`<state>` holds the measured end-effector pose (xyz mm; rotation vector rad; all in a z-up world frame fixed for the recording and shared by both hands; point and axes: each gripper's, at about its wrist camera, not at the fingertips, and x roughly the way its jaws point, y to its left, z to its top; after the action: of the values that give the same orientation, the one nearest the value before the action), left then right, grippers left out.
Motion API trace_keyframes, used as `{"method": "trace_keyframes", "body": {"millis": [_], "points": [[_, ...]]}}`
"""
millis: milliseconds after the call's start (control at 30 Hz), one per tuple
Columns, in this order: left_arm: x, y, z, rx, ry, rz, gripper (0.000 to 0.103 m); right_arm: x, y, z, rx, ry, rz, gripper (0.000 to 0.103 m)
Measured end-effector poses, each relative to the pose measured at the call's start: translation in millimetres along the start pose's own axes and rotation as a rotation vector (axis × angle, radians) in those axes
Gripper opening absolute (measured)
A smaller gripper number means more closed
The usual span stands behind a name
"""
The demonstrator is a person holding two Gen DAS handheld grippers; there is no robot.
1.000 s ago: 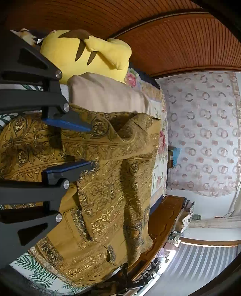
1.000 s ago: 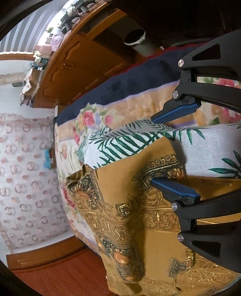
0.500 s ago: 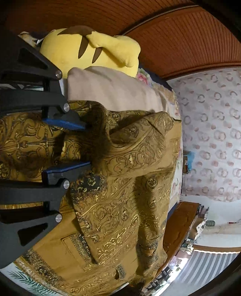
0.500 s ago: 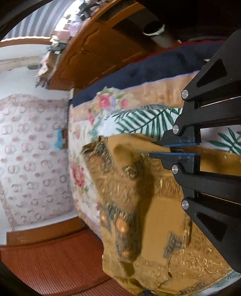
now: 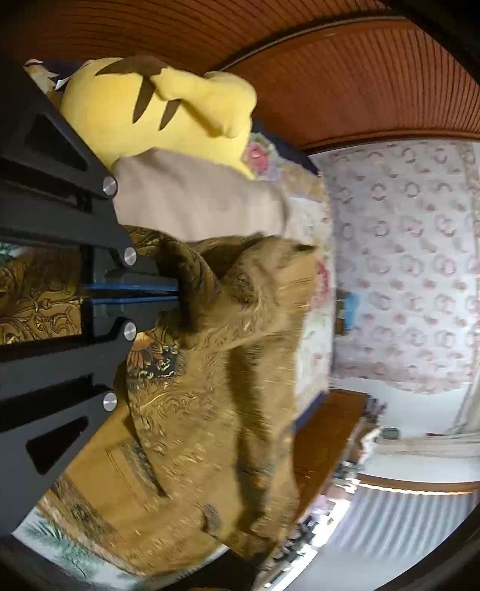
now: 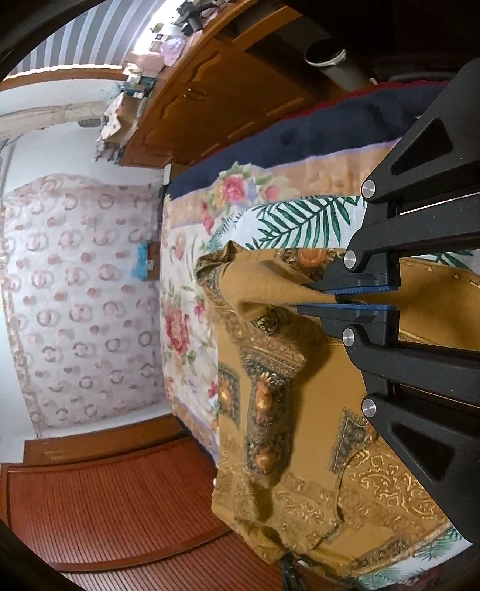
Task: Fold small clothes
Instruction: 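Grasp the folded shirt edge with the right tool while the left tool grasps beside it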
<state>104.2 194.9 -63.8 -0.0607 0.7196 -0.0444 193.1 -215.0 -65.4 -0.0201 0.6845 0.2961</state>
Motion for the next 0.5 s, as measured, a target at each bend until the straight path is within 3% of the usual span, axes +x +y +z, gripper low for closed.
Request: {"method": "trace_keyframes", "body": {"millis": [300,500], "points": [[-45.8,16.4,2.0,-0.043,-0.072,-0.056,0.000,-48.0,3.6,-4.0,0.013,-0.026,0.026,0.000],[-57.0,25.7,-20.8,-0.060,-0.037,-0.018,0.000,-85.4,9.1,-37.3,0.014,0.059,0.082,0.000]]}}
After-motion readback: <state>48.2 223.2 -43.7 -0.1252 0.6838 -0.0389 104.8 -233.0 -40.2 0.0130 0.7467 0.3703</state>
